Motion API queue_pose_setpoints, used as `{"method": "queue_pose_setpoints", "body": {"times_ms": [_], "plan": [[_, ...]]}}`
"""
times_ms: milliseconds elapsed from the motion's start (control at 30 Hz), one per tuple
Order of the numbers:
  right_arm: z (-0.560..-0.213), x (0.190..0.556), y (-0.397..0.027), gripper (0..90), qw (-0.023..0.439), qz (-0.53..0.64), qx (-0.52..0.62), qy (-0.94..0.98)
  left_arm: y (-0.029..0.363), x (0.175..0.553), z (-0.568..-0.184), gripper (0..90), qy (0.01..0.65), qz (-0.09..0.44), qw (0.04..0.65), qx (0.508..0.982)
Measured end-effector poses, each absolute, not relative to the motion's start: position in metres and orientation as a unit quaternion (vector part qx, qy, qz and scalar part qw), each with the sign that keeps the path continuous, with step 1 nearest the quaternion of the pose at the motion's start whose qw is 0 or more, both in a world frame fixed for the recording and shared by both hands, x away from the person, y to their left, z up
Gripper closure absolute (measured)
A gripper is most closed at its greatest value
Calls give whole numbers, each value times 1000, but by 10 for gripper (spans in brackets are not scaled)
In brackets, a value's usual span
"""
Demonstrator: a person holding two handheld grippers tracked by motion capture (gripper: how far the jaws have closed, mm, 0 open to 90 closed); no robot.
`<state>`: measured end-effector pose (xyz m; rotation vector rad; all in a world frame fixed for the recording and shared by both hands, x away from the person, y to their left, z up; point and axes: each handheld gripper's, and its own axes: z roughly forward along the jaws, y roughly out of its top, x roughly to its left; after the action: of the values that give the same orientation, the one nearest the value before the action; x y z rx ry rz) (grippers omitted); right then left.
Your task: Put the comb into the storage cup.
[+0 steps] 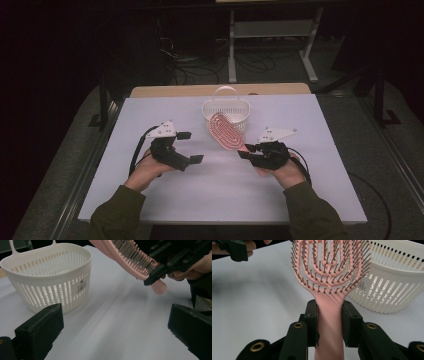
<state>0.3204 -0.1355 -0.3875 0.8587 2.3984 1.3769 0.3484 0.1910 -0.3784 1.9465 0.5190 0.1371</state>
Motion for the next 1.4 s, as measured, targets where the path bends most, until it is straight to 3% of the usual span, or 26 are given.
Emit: {"method": "queue_pose_setpoints", "body": {"times_ms": [367, 1400], "plan": [[-386, 320, -136, 686, 131, 478, 294, 817, 169, 354, -375, 0, 210, 38, 544, 811], [-390, 316, -118, 685, 135, 481, 270, 823, 159, 349, -374, 0, 228, 32, 555, 799]]}}
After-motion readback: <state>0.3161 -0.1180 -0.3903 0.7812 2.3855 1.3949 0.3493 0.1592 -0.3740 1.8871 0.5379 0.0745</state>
